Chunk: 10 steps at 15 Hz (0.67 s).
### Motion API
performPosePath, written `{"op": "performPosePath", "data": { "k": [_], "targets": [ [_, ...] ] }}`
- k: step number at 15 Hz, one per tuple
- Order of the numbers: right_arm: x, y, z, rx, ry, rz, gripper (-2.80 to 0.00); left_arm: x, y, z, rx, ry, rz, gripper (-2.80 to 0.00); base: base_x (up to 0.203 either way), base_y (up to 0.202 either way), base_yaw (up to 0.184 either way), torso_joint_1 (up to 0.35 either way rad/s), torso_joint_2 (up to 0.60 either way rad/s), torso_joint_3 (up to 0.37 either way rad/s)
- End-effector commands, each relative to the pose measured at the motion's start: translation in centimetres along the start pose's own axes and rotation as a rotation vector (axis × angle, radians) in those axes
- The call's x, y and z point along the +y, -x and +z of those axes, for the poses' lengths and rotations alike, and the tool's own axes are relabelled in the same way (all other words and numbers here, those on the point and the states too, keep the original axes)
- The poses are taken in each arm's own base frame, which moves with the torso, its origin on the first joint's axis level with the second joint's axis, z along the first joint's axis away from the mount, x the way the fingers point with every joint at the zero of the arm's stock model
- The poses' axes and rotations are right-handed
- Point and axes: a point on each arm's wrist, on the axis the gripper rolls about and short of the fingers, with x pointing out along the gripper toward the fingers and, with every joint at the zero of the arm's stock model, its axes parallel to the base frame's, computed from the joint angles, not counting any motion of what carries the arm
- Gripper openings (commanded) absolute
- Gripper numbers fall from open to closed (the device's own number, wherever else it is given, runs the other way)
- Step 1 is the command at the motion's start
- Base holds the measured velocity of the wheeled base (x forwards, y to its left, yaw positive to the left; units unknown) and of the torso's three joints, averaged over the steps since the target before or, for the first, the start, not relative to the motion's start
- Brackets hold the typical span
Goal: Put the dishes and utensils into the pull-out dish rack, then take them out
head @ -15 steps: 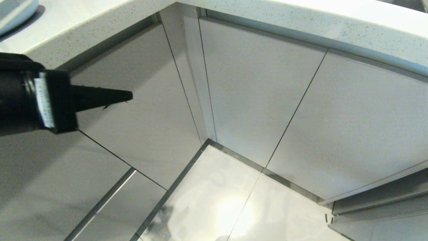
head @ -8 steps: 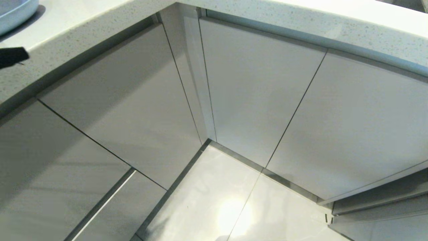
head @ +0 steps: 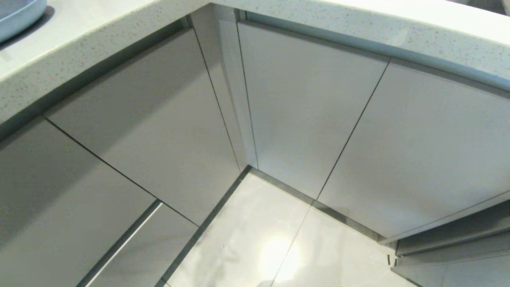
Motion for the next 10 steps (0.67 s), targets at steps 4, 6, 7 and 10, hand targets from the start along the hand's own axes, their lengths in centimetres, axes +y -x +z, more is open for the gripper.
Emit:
{"op": "performPosePath", "data": {
  "k": [4,6,7,10],
  "targets": [
    [0.0,0.0,0.0,-0.003,0.0,0.0,-2.8,-3.3,4.7,-3.9,-0.013,-0.041,0.247,-2.8,0.0,0.0,0.0,0.0,0.0,0.0],
    [0.0,0.0,0.0,-0.003,-0.001,0.0,-2.8,-3.2,4.5,-5.6,0.038,0.012,0.345,-2.8,0.0,0.0,0.0,0.0,0.0,0.0],
    [0.0,0.0,0.0,-0.003,0.0,0.0,-2.8,-3.1,4.3,-6.1,0.044,0.073,0.383,-2.8,0.0,0.0,0.0,0.0,0.0,0.0],
    [0.0,0.0,0.0,-0.002,0.0,0.0,-2.8,-2.9,5.1,-6.8,0.044,0.124,0.347,-2.8,0.0,0.0,0.0,0.0,0.0,0.0]
  ]
}}
